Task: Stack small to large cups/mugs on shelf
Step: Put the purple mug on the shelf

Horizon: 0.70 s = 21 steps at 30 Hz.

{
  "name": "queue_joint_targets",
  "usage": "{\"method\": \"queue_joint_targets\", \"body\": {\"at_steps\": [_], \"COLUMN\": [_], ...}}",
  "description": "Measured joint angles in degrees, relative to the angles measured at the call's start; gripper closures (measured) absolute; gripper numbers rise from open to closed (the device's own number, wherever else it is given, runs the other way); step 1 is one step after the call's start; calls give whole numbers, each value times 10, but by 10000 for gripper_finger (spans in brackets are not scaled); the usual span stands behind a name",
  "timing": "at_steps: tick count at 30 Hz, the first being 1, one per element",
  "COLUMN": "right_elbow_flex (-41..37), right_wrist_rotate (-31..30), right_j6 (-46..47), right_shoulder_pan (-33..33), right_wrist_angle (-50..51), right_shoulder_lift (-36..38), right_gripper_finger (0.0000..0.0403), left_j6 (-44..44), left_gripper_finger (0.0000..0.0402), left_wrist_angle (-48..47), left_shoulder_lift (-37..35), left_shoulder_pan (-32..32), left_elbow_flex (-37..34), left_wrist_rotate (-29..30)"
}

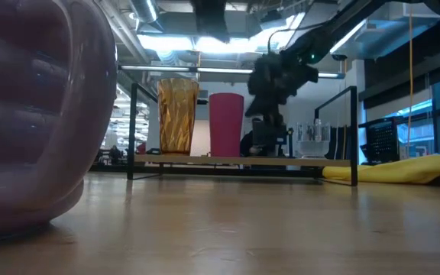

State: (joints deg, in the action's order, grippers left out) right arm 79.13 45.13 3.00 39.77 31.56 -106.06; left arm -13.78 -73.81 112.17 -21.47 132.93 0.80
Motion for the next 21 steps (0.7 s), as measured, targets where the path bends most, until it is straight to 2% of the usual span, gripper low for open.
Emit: {"method": "queue_joint_targets", "body": {"at_steps": [3,7,12,14,17,21], "right_elbow_flex": [29,81,148,170,190,194], "right_wrist_rotate": [5,-4,-9,-38,-112,-216], "right_j6": [-11,-72,-130,-160,-202,-214], "right_shoulder_pan": [7,9,-29,-63,-124,-201], "right_wrist_angle": [-1,2,40,86,162,226], "right_shoulder_lift": [24,61,121,141,168,188], "right_gripper_finger": [398,398,398,397,394,383], "left_j6": [20,37,62,73,77,83], "left_gripper_finger": [335,335,335,335,335,335], "left_wrist_angle": [-18,-16,-82,-112,-138,-128], "left_shoulder_lift": [-33,-66,-78,-78,-80,-100], "left_shoulder_pan": [21,62,113,137,173,218], "left_elbow_flex": [0,0,-20,-49,-109,-194], "left_wrist_rotate": [-14,-15,-15,-2,14,24]}}
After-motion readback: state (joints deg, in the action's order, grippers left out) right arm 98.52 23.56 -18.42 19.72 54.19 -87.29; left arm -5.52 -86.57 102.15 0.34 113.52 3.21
